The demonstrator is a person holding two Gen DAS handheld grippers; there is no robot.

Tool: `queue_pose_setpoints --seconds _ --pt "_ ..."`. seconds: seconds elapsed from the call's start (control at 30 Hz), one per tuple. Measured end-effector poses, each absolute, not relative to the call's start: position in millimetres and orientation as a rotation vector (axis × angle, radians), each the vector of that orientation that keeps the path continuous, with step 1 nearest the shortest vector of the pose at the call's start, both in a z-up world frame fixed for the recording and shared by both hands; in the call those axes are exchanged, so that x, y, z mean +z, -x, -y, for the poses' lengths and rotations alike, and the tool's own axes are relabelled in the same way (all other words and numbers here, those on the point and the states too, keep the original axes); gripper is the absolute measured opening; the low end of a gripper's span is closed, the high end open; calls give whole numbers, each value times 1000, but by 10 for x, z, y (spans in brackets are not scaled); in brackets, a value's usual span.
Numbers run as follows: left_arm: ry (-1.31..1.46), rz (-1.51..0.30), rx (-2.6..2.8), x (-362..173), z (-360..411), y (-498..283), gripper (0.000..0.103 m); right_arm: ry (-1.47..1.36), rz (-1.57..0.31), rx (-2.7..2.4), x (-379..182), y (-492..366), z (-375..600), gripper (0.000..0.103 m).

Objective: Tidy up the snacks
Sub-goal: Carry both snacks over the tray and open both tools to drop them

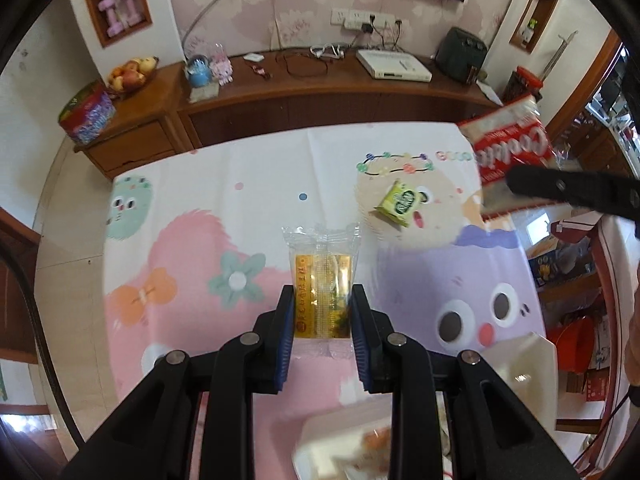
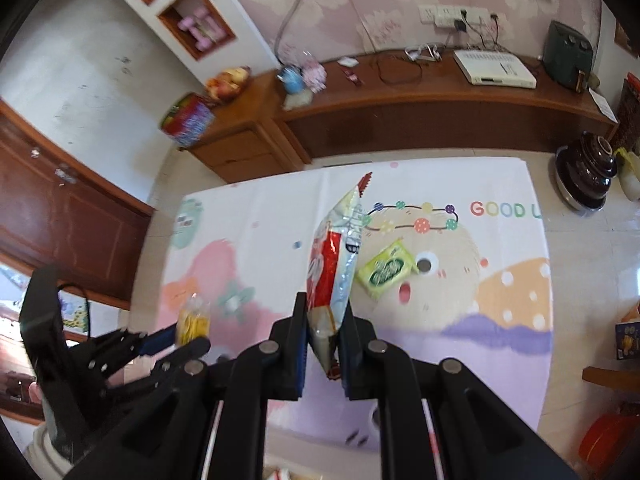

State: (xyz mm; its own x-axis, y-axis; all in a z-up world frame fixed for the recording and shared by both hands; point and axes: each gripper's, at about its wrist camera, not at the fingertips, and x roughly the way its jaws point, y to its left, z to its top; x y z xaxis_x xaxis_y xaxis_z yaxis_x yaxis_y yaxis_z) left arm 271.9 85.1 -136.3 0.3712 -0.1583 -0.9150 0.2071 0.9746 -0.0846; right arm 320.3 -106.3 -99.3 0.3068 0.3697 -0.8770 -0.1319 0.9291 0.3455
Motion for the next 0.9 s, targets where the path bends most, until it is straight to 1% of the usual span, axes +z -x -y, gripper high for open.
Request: queue_pose_setpoints --seconds 0.17,0.43,0.63,0.9 --pt "-15 -1114 -226 -947 -871 -2197 24 -238 -1153 373 -604 -2601 1247 13" --pt "8 -1063 -228 -609 -730 -1462 24 -260 -1087 413 -247 -1737 1498 13" --pt "-1 -1041 -225 -550 -577 -1012 24 -276 -1051 421 -133 -1234 1628 13" --pt "-13 -1075 -213 -749 -449 -576 25 -239 -1066 425 -234 -722 1593 13"
